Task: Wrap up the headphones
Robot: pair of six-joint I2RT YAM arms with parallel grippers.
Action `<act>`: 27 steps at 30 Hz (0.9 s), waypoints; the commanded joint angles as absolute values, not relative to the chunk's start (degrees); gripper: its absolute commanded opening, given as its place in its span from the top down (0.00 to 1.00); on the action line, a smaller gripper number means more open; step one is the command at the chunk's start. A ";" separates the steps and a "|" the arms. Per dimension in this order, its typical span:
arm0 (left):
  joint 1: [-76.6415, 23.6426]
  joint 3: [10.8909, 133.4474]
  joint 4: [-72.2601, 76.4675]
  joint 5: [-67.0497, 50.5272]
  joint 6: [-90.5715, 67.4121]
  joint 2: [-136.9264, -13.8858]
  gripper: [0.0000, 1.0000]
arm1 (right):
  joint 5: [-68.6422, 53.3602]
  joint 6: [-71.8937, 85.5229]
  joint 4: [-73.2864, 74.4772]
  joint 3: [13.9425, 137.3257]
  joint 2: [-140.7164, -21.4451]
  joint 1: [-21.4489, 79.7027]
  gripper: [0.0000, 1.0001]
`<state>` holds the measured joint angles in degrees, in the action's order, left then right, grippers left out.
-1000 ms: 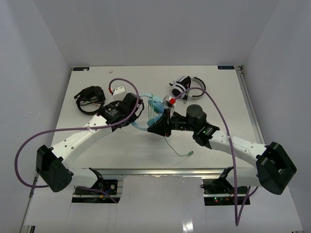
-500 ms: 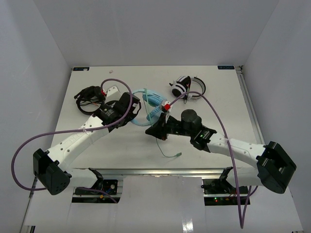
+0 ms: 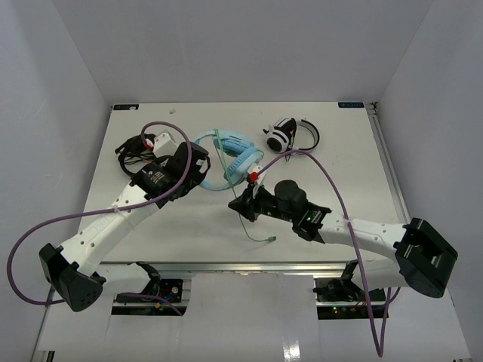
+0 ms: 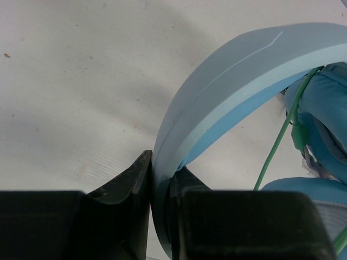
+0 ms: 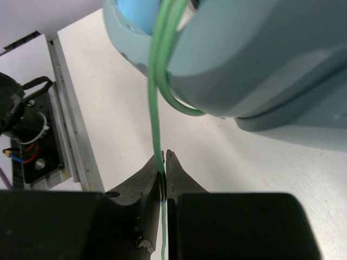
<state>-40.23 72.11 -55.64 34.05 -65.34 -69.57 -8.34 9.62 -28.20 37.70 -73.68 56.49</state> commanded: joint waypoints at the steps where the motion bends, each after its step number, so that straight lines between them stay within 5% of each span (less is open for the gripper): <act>1: -39.99 75.67 -54.23 34.19 -69.35 -66.18 1.00 | -3.95 6.76 -34.80 34.98 -75.14 57.13 0.86; 27: -39.96 76.00 -55.11 31.32 -70.96 -61.88 1.00 | -1.32 4.95 -61.26 21.39 -85.28 57.22 0.80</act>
<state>-40.23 73.14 -58.49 31.74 -68.47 -65.17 -2.78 5.52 -53.60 22.45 -82.60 56.82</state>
